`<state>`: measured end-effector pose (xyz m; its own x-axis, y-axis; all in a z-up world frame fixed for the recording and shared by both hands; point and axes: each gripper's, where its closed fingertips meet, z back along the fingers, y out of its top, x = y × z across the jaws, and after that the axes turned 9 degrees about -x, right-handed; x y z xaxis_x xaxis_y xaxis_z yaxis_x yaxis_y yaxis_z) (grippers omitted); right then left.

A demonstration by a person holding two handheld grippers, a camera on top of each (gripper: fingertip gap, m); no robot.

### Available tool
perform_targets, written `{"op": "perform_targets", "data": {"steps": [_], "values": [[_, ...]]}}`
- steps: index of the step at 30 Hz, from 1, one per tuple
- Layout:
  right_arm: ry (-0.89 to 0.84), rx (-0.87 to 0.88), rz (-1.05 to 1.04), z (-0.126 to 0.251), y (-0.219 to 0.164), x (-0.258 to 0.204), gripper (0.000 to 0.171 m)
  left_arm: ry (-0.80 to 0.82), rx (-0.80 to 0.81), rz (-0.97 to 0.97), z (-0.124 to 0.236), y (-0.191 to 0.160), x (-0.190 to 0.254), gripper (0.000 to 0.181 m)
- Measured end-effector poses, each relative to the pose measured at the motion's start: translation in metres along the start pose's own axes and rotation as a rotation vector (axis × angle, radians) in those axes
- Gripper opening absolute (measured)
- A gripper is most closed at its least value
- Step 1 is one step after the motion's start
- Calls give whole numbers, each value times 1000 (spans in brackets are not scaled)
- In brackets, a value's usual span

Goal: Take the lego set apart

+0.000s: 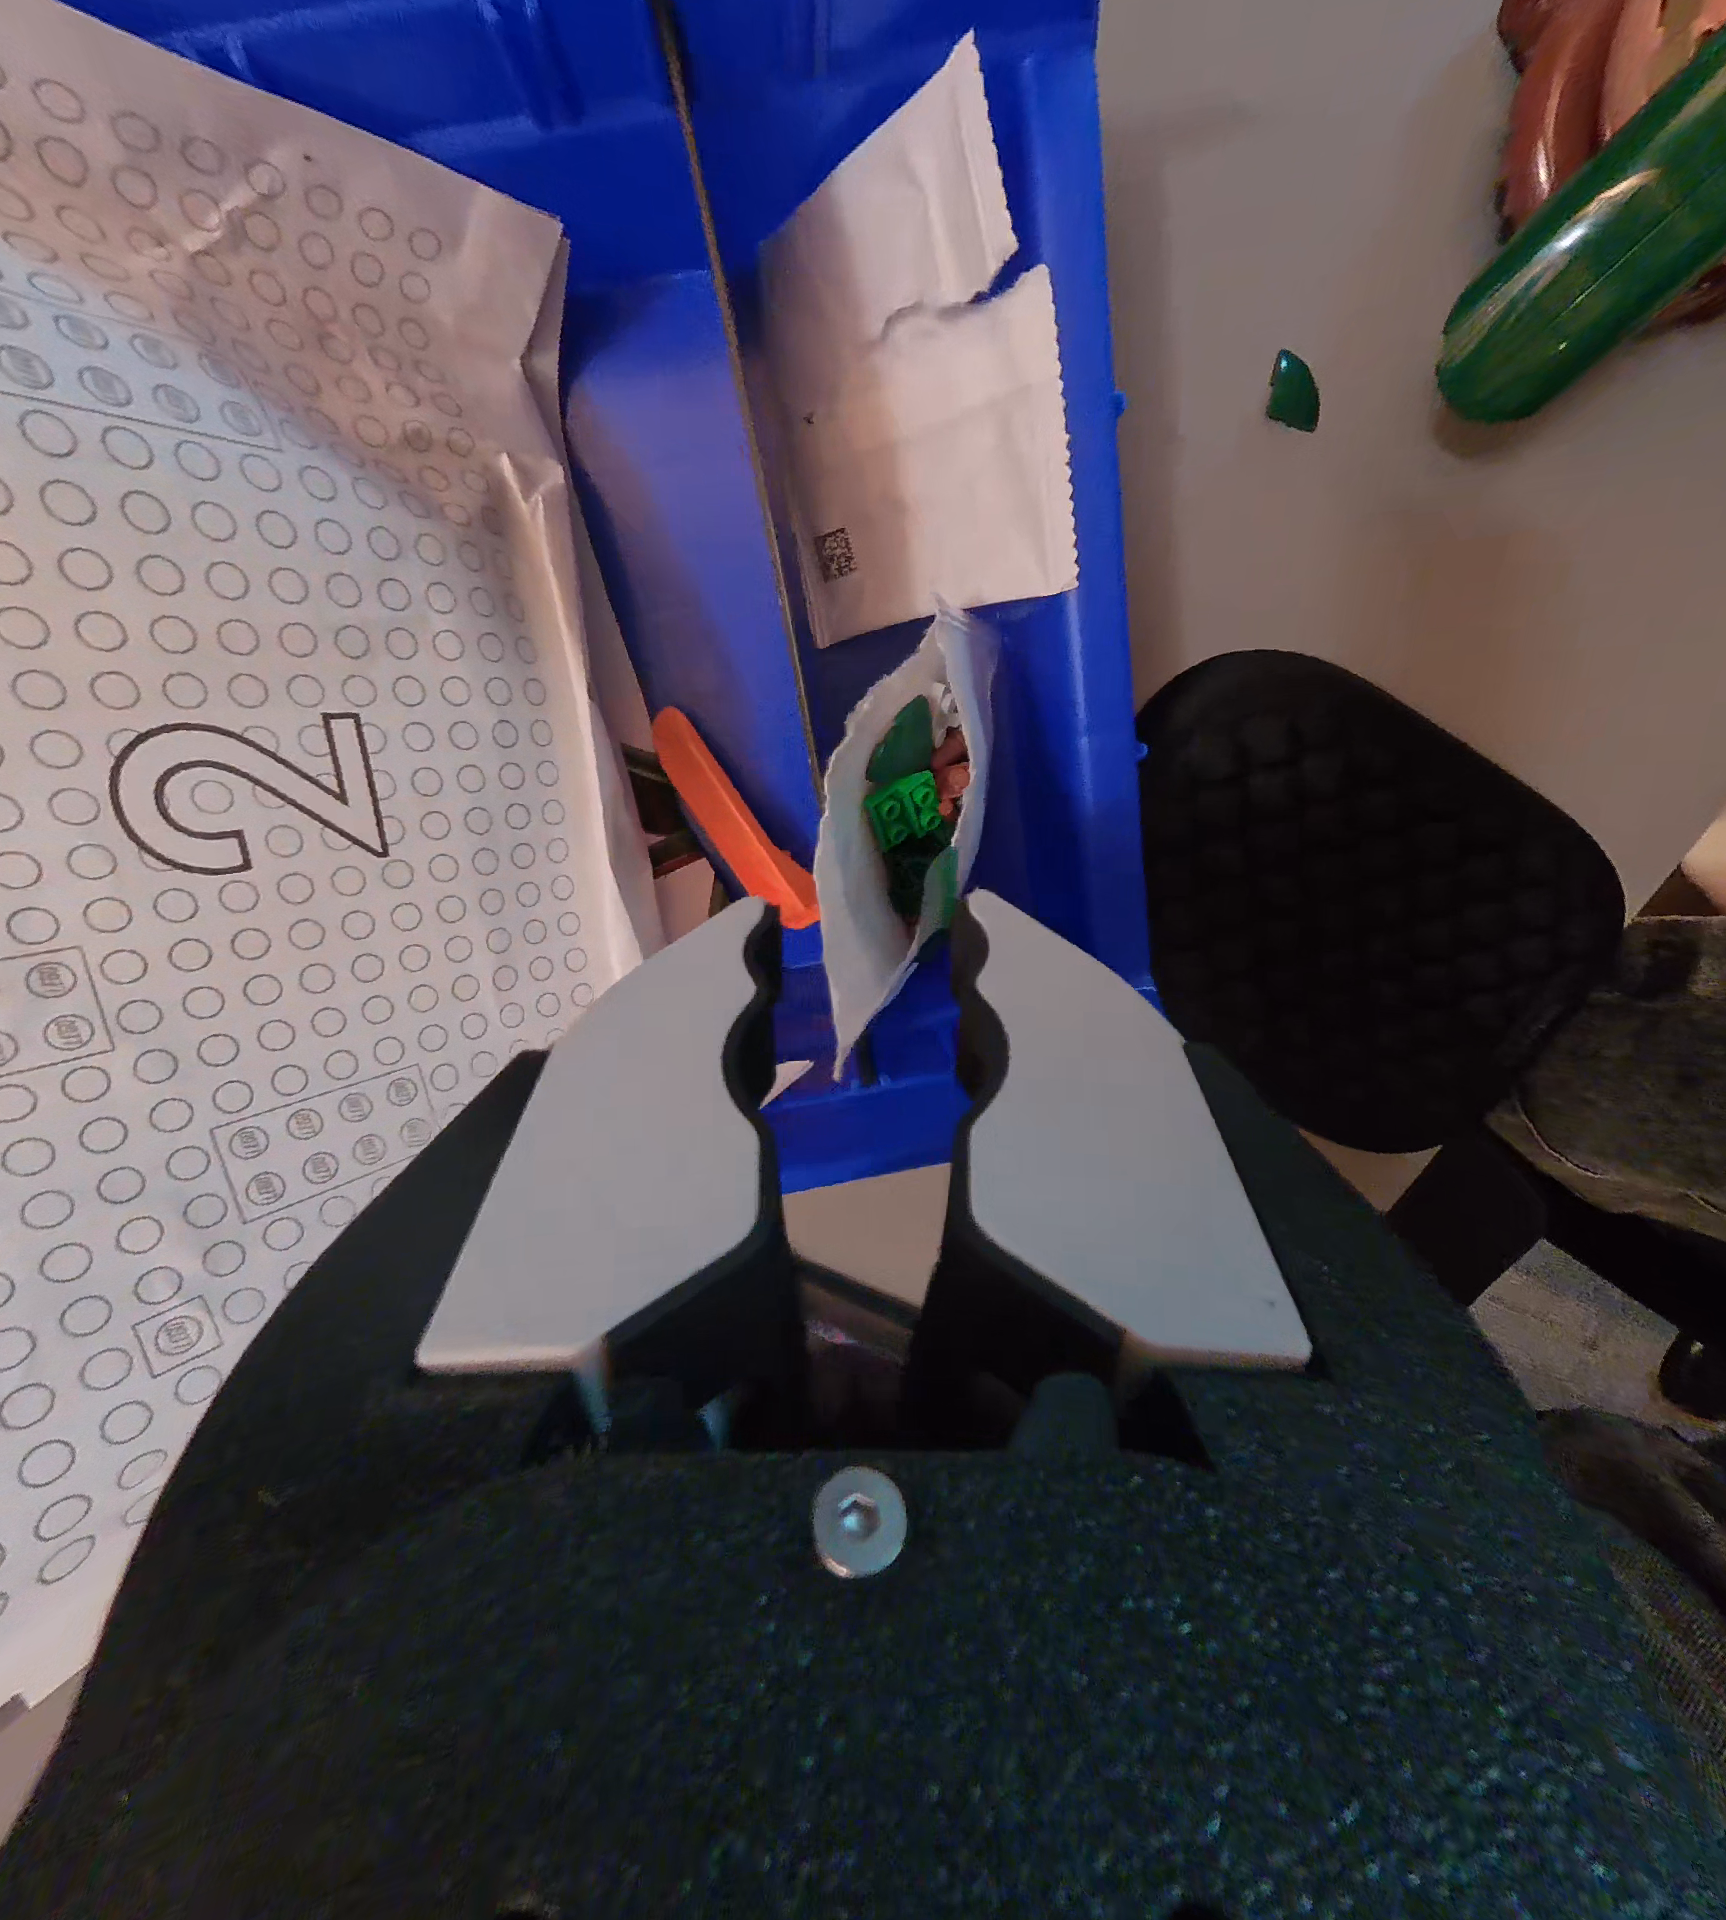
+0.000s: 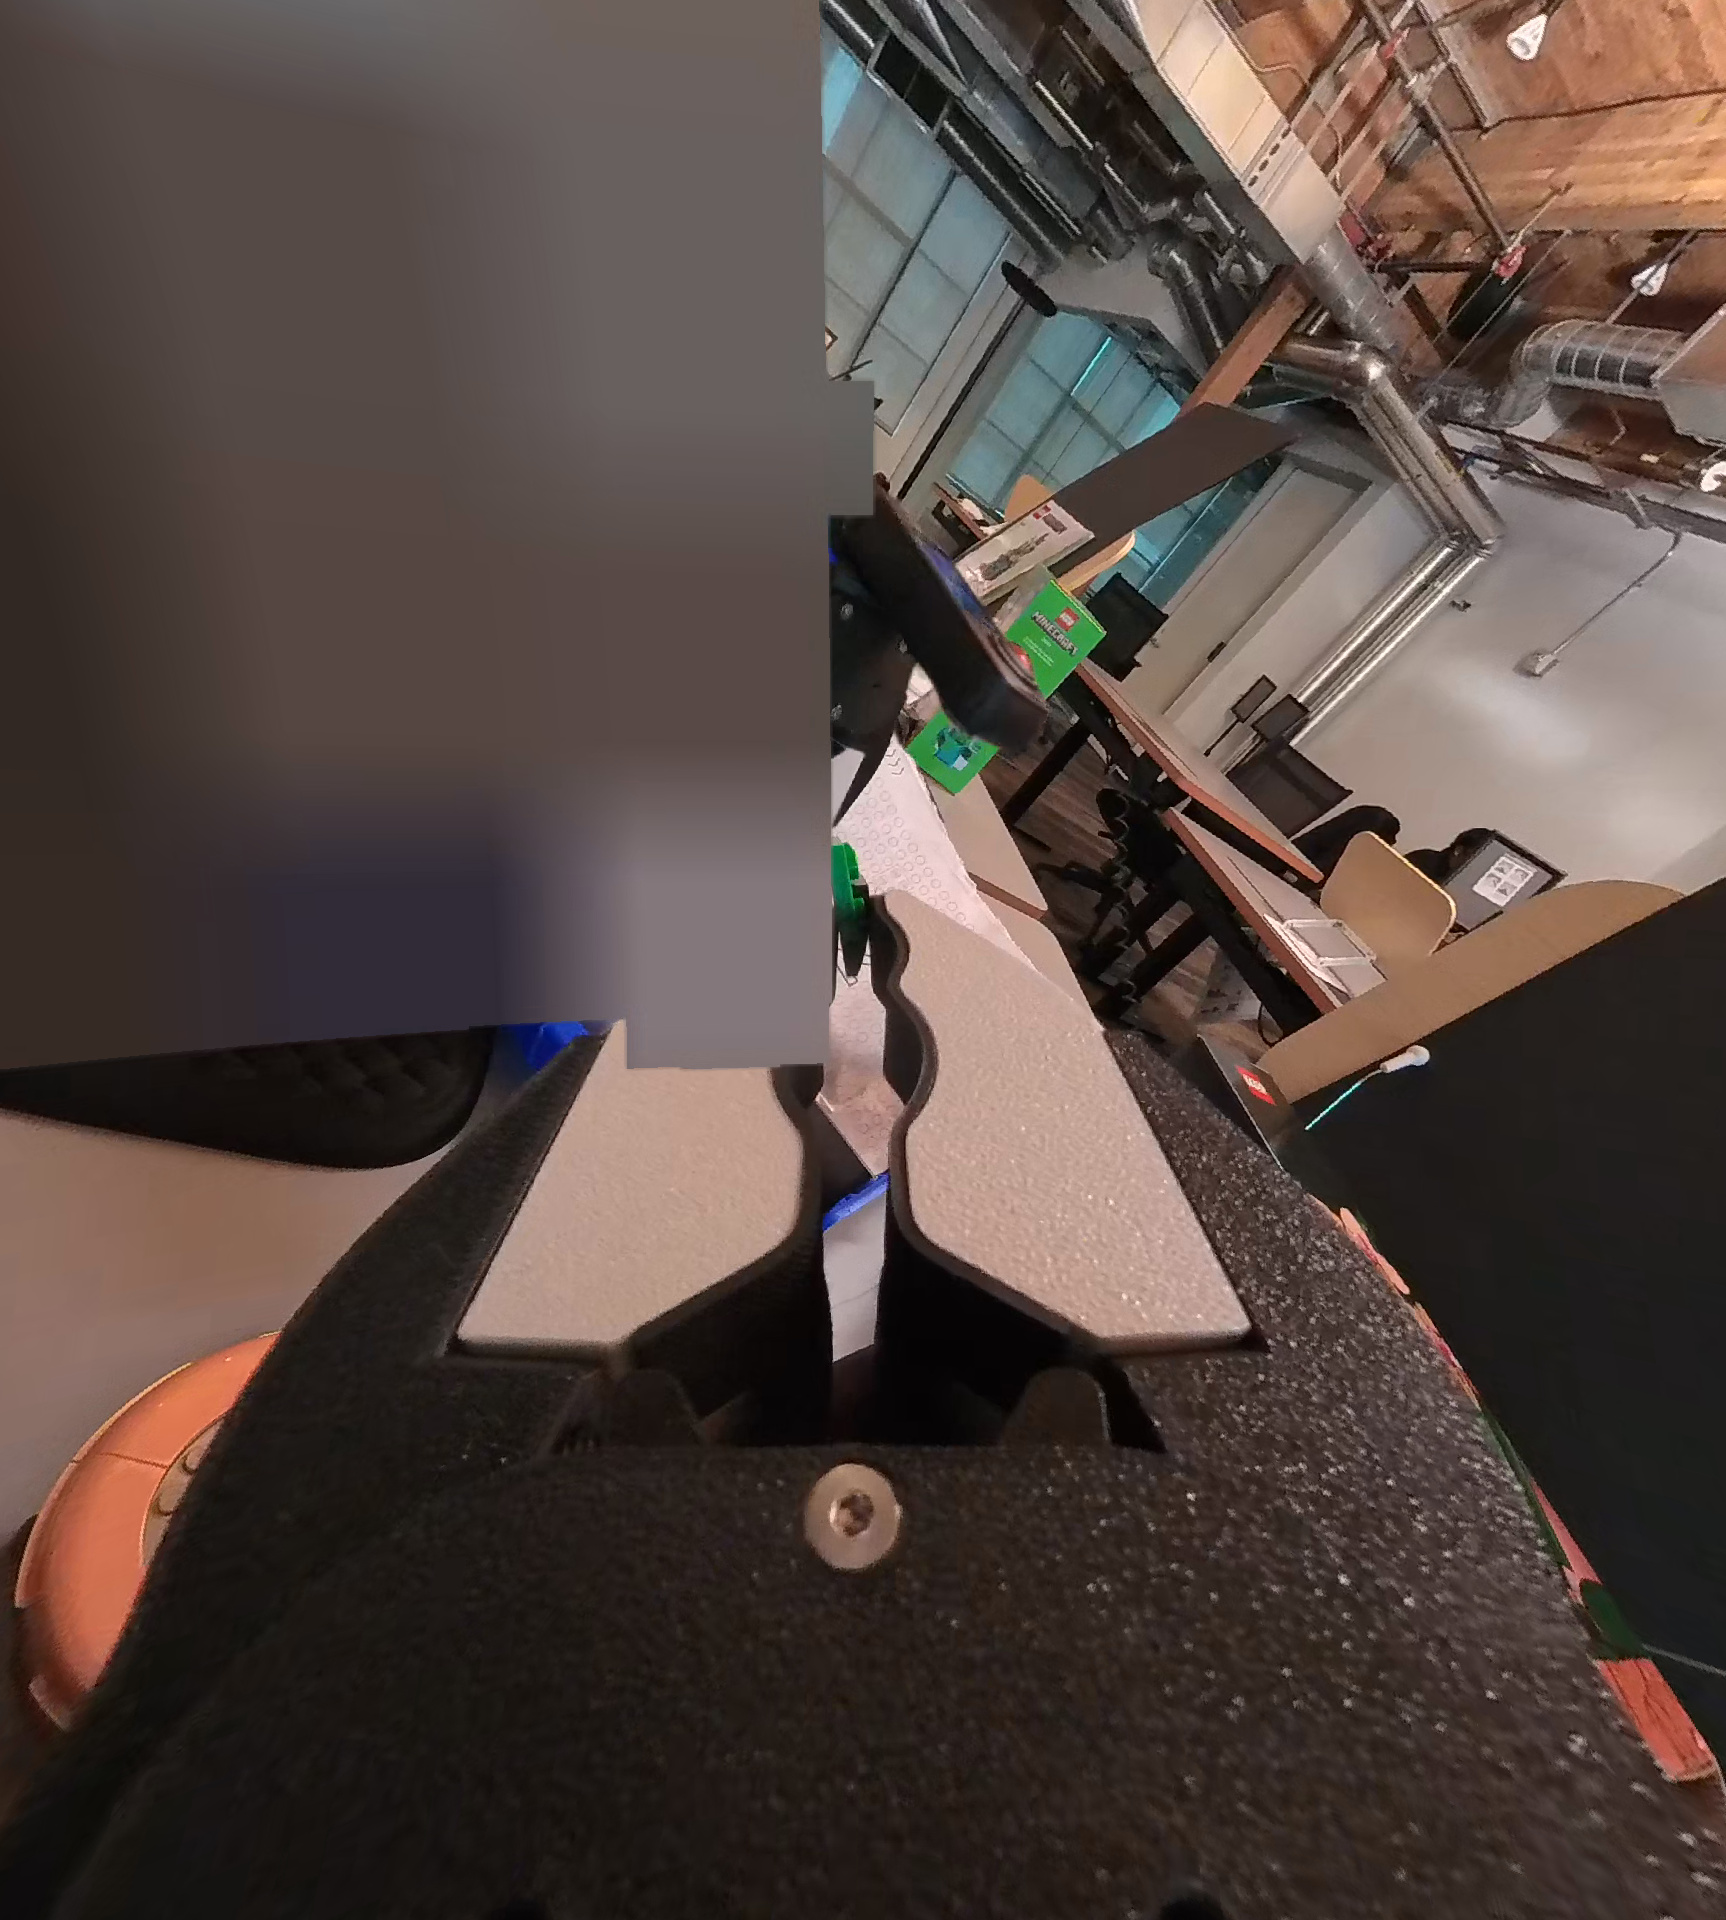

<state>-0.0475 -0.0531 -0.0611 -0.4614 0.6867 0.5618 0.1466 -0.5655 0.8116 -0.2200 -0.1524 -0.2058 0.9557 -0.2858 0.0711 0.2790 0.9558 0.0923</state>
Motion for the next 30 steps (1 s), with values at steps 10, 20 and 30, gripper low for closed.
{"op": "perform_targets", "data": {"steps": [10, 20, 30], "values": [[0, -1, 5, 0, -1, 0, 5, 50, 89, 26, 15, 7, -10, 34], [42, -5, -20, -5, -5, -5, 5, 136, 269, -122, 34, 16, 28, 0], [169, 37, -109, -17, -8, -21, 5, 261, 918, -201, 80, 74, 95, 18]]}}
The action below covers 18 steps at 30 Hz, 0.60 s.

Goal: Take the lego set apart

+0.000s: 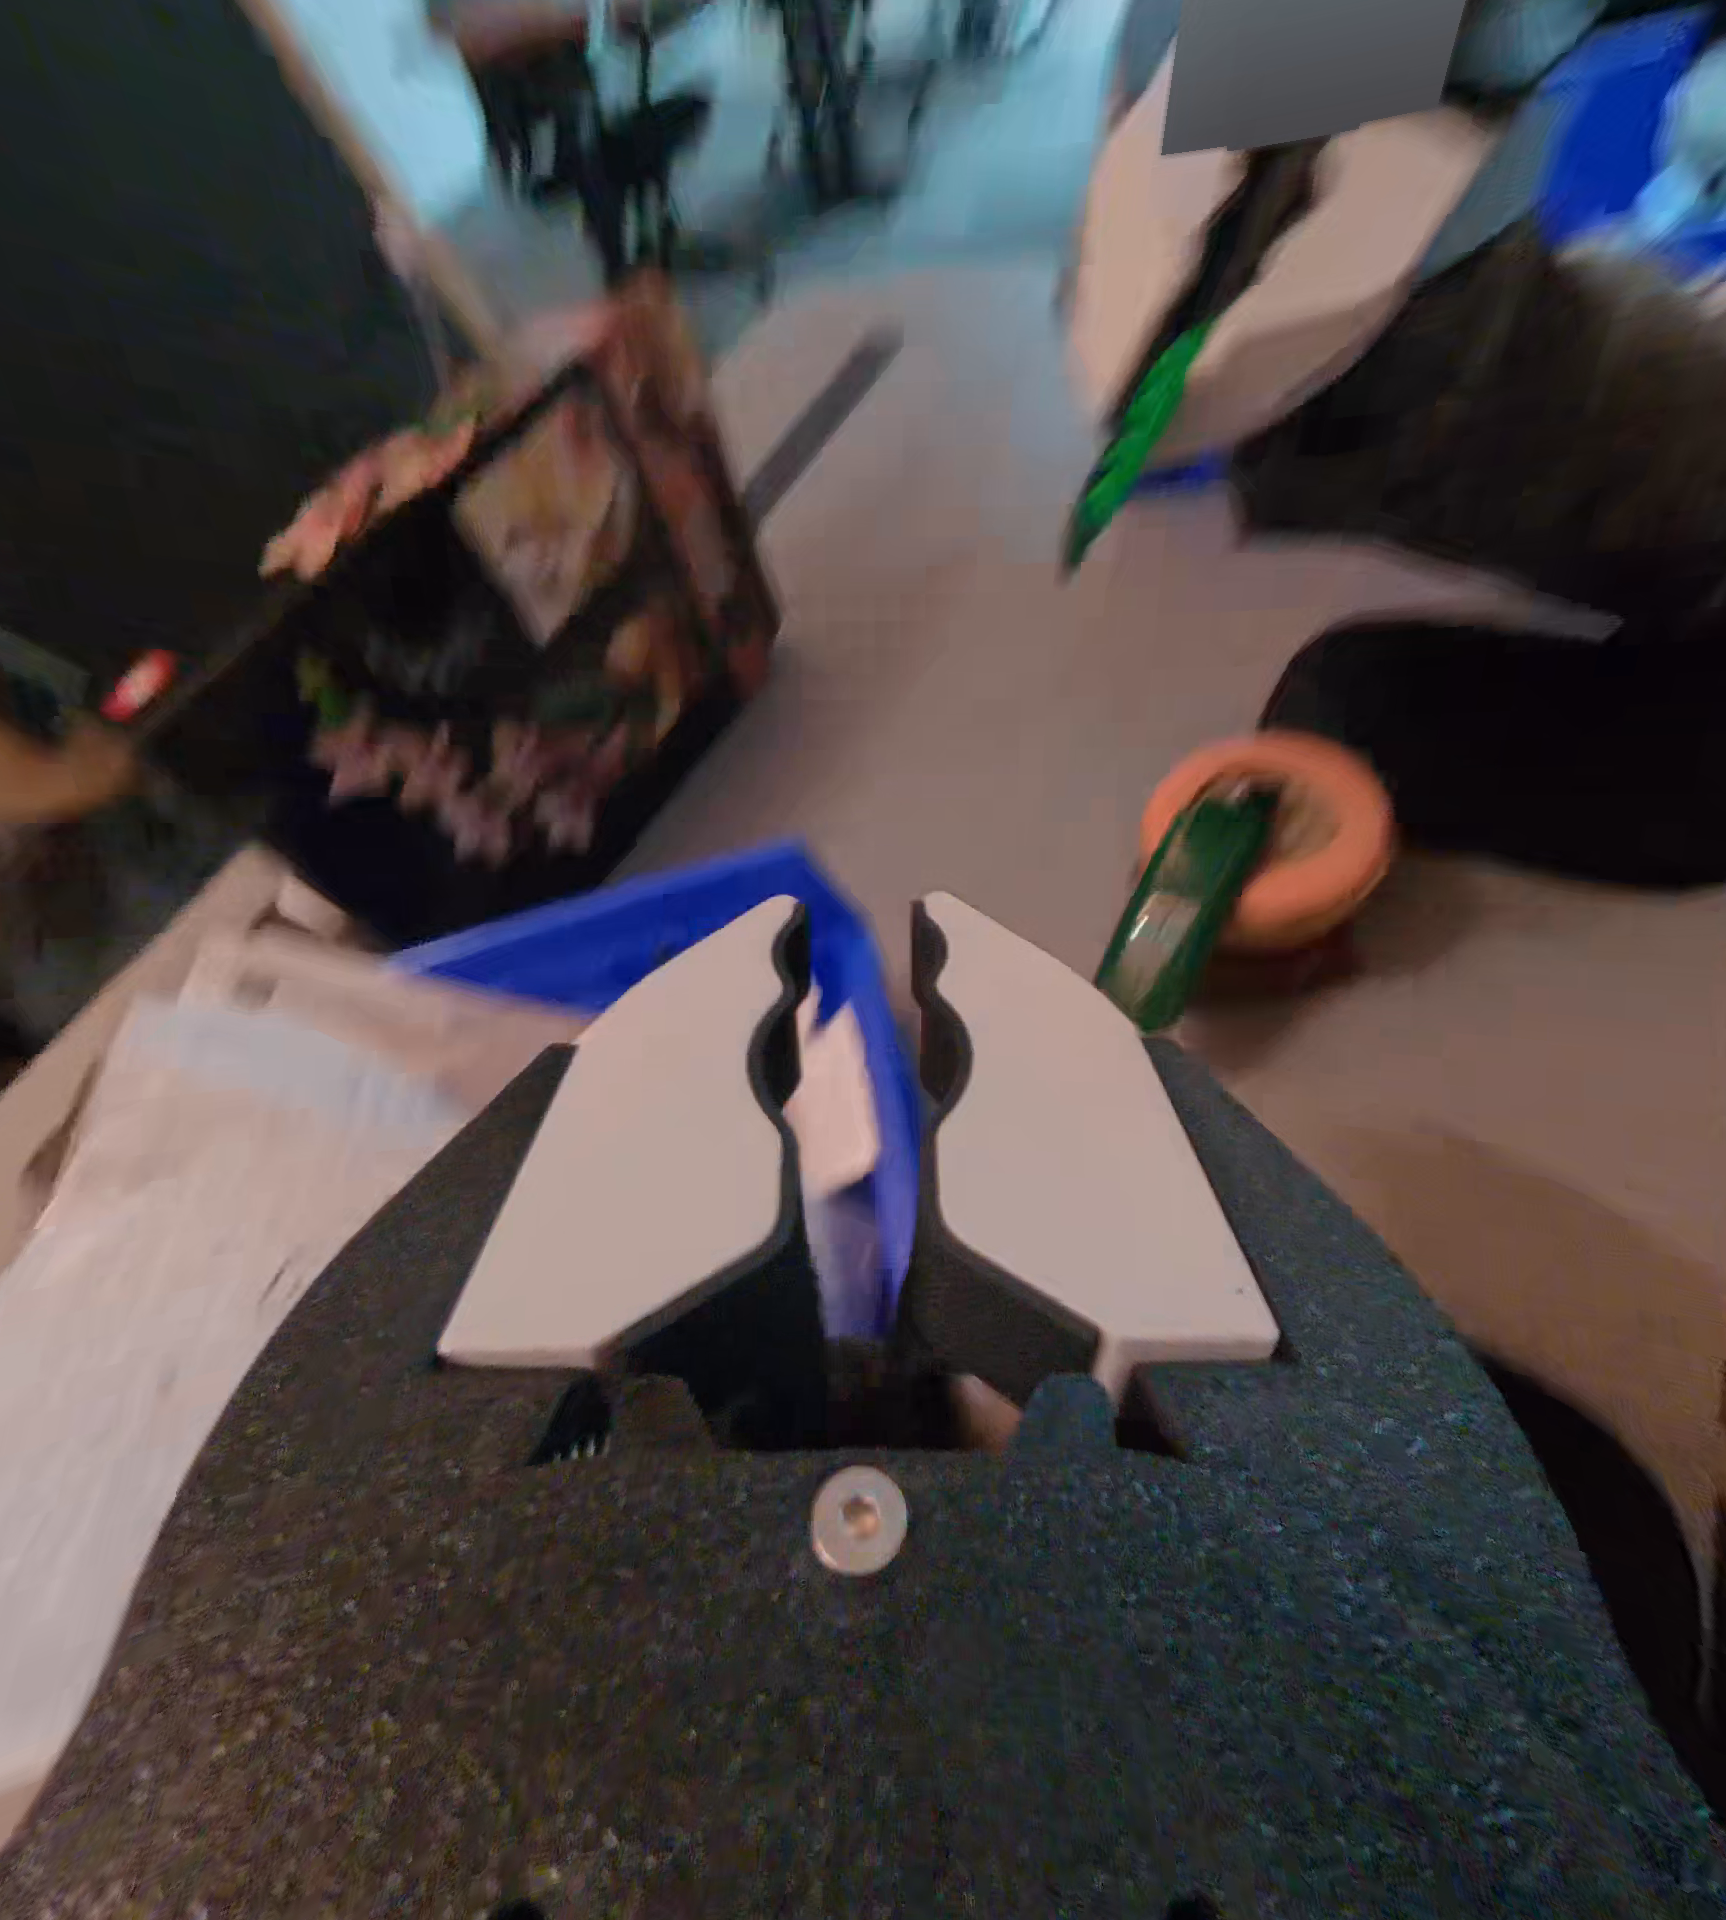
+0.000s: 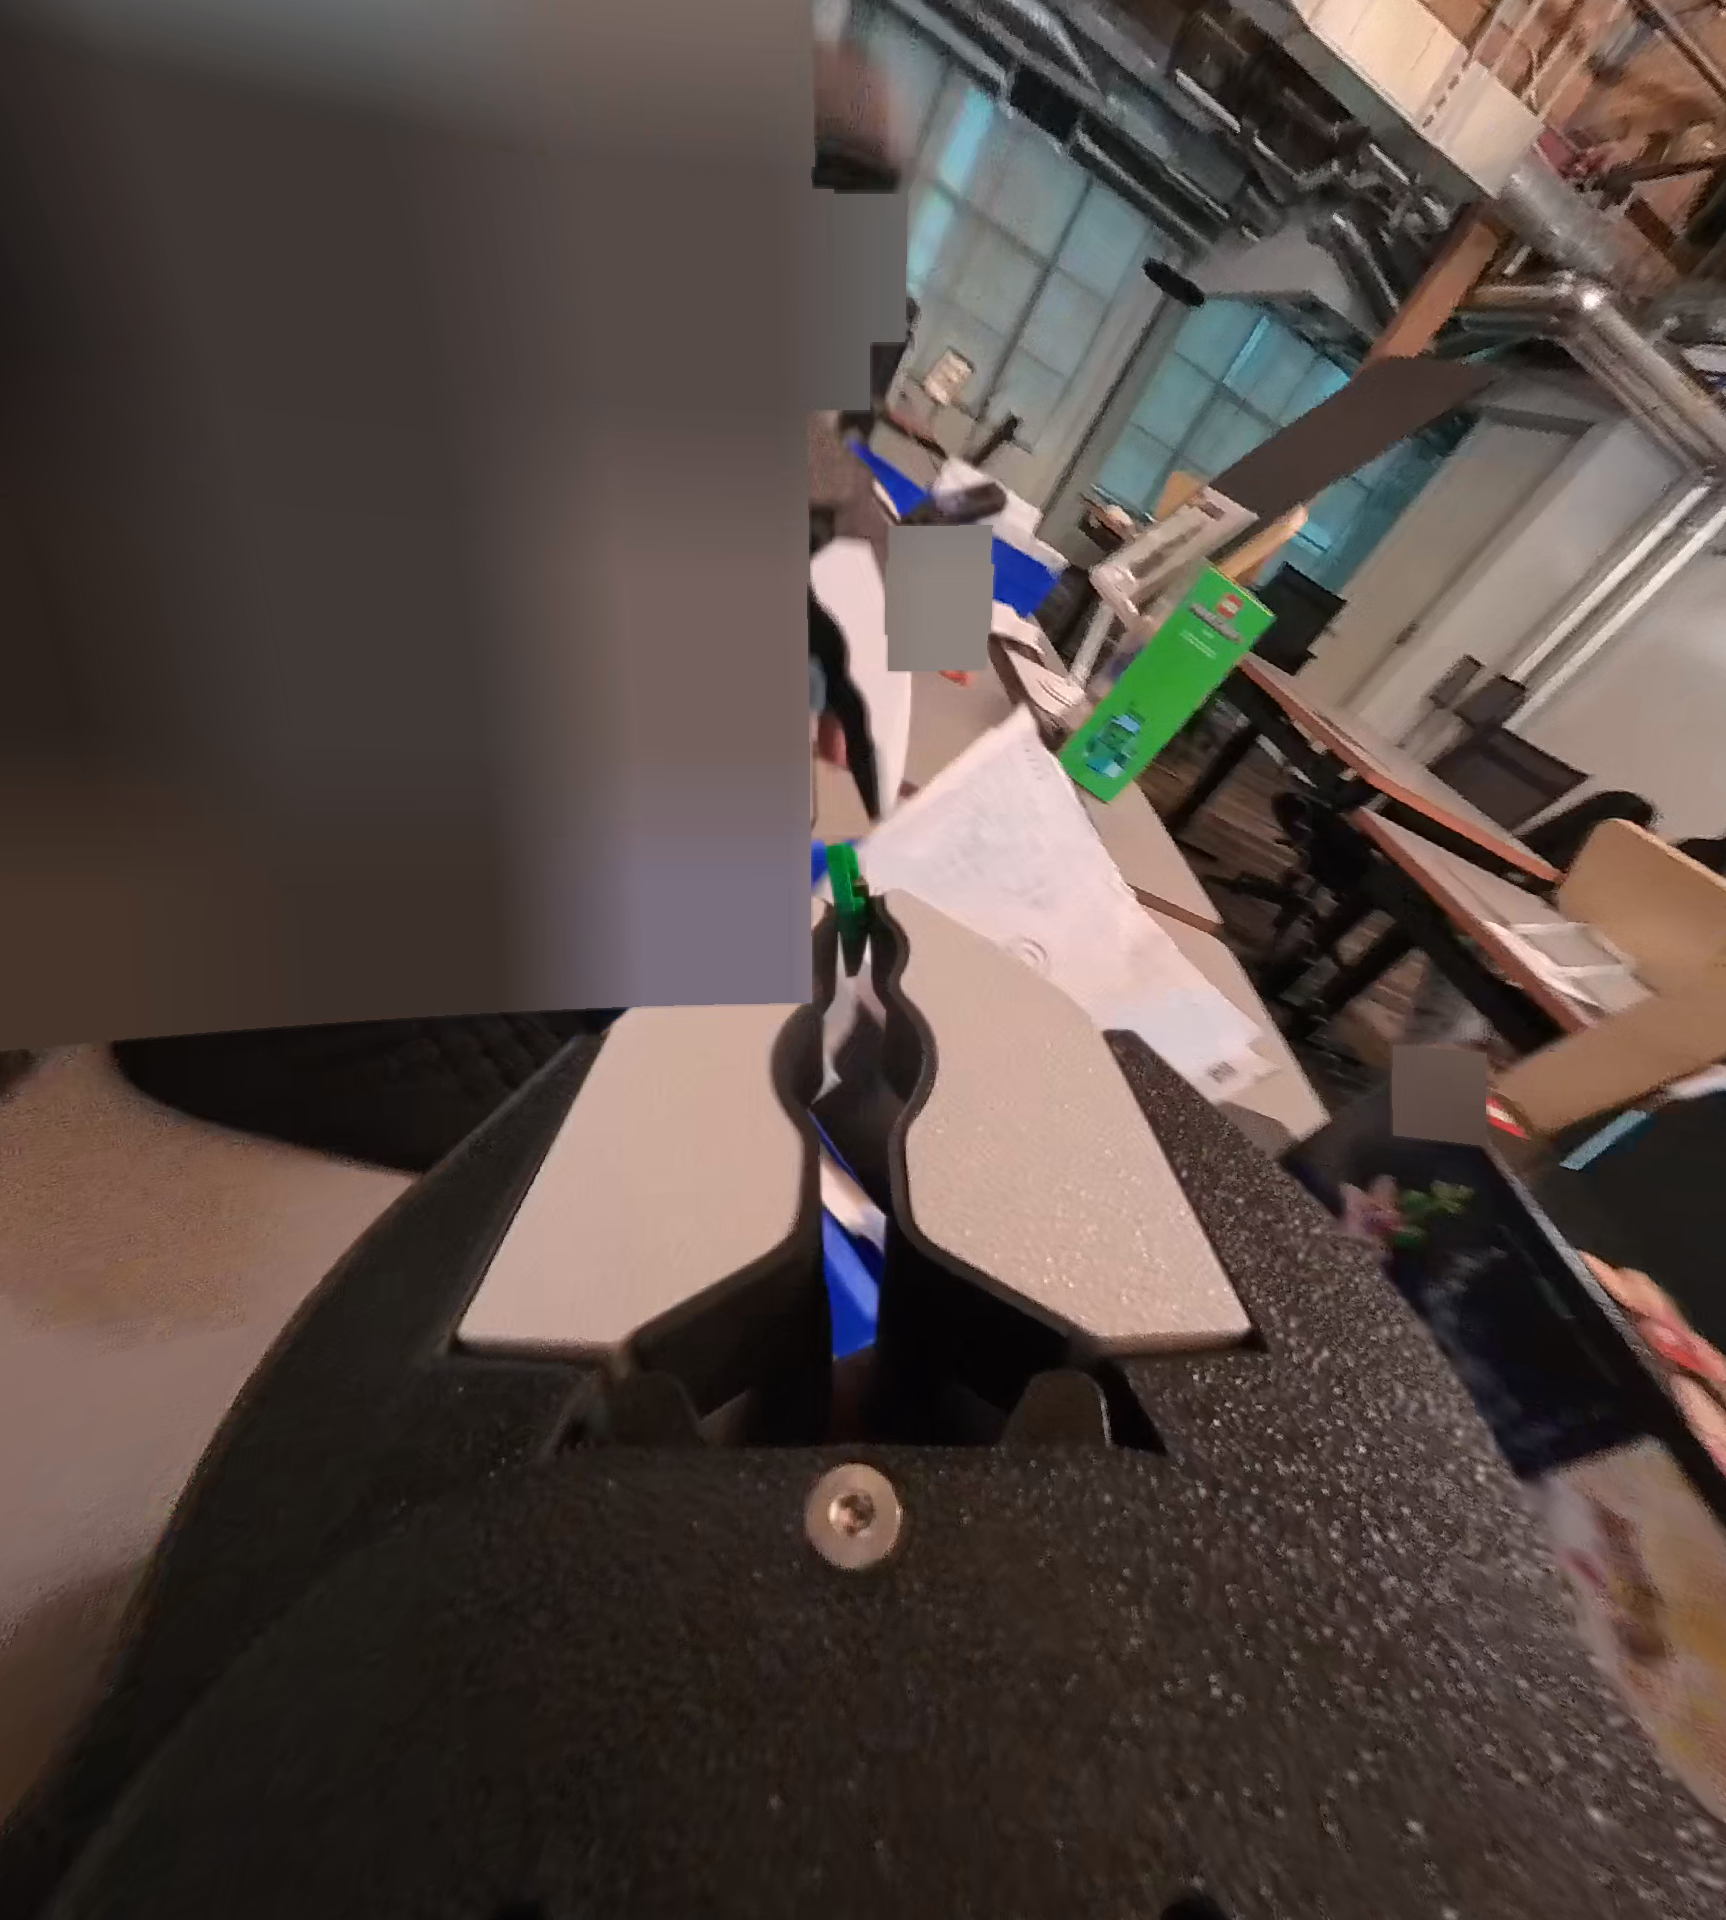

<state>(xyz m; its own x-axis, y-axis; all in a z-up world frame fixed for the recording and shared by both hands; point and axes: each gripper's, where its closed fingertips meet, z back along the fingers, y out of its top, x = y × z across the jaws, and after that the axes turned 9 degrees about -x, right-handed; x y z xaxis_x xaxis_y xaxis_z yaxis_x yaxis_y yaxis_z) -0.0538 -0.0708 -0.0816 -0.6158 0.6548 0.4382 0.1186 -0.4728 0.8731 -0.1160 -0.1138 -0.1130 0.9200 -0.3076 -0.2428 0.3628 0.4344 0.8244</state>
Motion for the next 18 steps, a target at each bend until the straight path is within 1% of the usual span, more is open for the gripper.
{"op": "perform_targets", "data": {"steps": [2, 4, 6, 9, 12, 16, 18], "values": [[62, 93, -126, 3, 8, 1, 5, 6, 135, -69, -17, 19, 22, 26], [155, 167, -273, 6, 14, 1, 5, 75, 198, -106, -33, 35, 27, 29], [227, 194, -408, 8, 14, 3, 5, 103, 262, -111, -42, 51, 28, 31], [318, 228, -555, 12, 14, 8, 5, -16, 359, -86, -41, 71, 41, 26], [372, 252, -614, 17, 13, 10, 5, -101, 403, -48, -36, 77, 47, 18], [413, 265, -638, 16, 11, 12, 5, -186, 471, 41, -27, 82, 49, 14], [430, 280, -638, 18, 13, 11, 5, -225, 509, 93, -22, 85, 47, 8]]}}
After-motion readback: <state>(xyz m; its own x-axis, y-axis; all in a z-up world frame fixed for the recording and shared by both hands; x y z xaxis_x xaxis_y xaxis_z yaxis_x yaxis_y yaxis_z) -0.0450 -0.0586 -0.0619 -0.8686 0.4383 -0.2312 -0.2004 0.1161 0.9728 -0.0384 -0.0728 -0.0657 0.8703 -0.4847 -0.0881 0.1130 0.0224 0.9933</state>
